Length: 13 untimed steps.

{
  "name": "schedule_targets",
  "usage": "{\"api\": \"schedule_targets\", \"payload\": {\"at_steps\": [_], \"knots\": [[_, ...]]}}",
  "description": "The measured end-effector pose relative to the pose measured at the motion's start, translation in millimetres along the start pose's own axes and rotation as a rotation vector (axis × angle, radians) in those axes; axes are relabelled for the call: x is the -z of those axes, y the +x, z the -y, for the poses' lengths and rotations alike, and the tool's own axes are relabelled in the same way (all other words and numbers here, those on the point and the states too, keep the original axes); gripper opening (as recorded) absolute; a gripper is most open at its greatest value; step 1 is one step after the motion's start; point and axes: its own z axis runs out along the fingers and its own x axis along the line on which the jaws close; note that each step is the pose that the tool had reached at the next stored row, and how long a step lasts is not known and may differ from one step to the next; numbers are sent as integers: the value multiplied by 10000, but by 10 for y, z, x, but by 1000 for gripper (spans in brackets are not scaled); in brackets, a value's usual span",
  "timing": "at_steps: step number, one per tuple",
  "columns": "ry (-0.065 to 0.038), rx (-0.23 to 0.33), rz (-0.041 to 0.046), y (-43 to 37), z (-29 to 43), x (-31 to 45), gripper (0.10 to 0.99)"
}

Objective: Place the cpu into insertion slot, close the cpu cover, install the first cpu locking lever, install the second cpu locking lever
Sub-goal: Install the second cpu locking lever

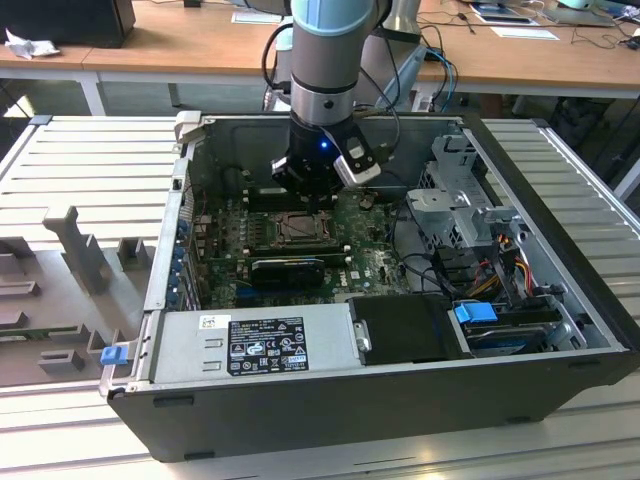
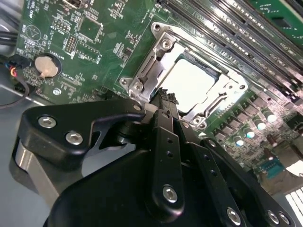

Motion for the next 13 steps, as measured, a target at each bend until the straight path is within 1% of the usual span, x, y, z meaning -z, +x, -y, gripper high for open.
{"api": "schedule_targets", "payload": {"at_steps": [7,10,13], "knots": [[-1,0,0,-1,-9,148,106],[-1,0,0,0,23,155,106],[0,0,0,2,79,161,106]]}}
